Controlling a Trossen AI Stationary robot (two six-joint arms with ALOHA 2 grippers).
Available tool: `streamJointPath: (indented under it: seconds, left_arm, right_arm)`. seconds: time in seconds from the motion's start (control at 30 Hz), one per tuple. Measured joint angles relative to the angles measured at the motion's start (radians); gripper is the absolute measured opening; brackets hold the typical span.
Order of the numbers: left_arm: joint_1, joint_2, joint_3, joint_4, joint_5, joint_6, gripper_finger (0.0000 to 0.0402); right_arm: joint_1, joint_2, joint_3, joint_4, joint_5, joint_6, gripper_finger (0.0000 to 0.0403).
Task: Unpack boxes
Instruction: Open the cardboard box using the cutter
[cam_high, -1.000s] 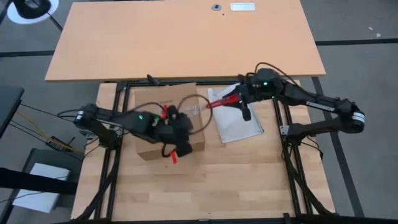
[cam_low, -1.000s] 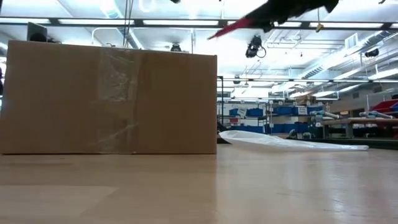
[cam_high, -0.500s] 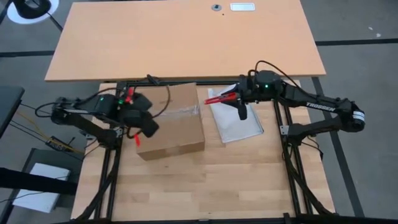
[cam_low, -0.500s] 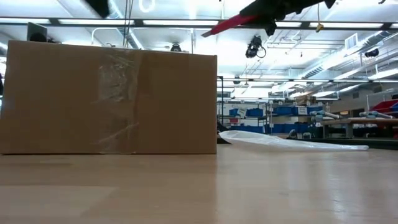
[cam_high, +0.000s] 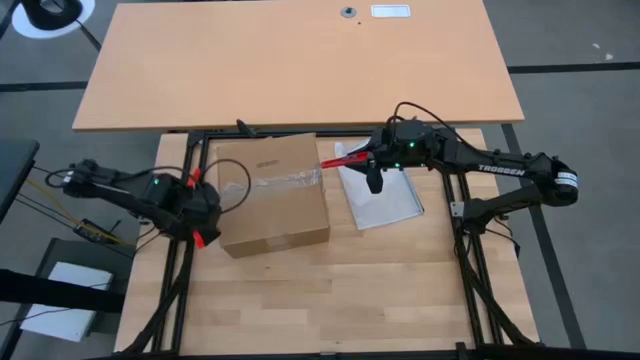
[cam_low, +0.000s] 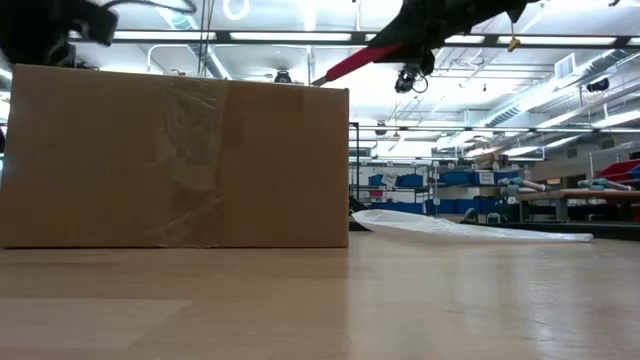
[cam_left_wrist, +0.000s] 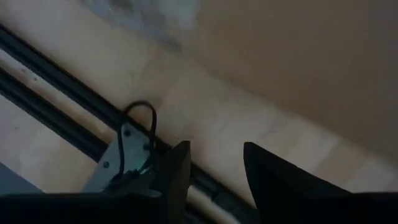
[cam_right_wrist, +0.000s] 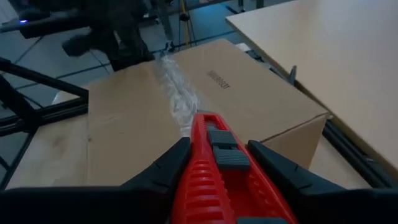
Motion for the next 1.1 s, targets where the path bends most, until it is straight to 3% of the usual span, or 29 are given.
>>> streamJointPath:
  seconds: [0.07,0.27,0.5,0.67,0.83,1.1]
  left_arm:
    - [-0.017,-0.017,-0.042,0.061,0.035,0.026,0.016]
    - [-0.042,-0.014,-0.103,0.462,0.081,0.107,0.016]
    - [-0.026,0.108,-0.124,0.992,0.066,0.194,0.016]
    - [0.044,0.186,0.063,0.851,0.067,0.331,0.016]
    - [0.161,0.219,0.27,0.766,-0.035,0.658,0.016]
    - [0.416,0.421,0.313,0.728,0.029,1.043,0.016]
  right_arm:
    - [0.0,-0.003,0.0,0.019,0.023,0.01,0.014]
    - [0.002,-0.016,0.0,0.06,0.049,0.012,0.014]
    - [0.004,-0.016,0.0,0.085,0.048,0.036,0.014]
    - [0.009,-0.024,0.0,0.089,0.039,0.035,0.014]
    - [0.01,-0.041,0.0,0.091,0.035,0.027,0.014]
    - [0.005,-0.048,0.0,0.089,0.036,0.028,0.014]
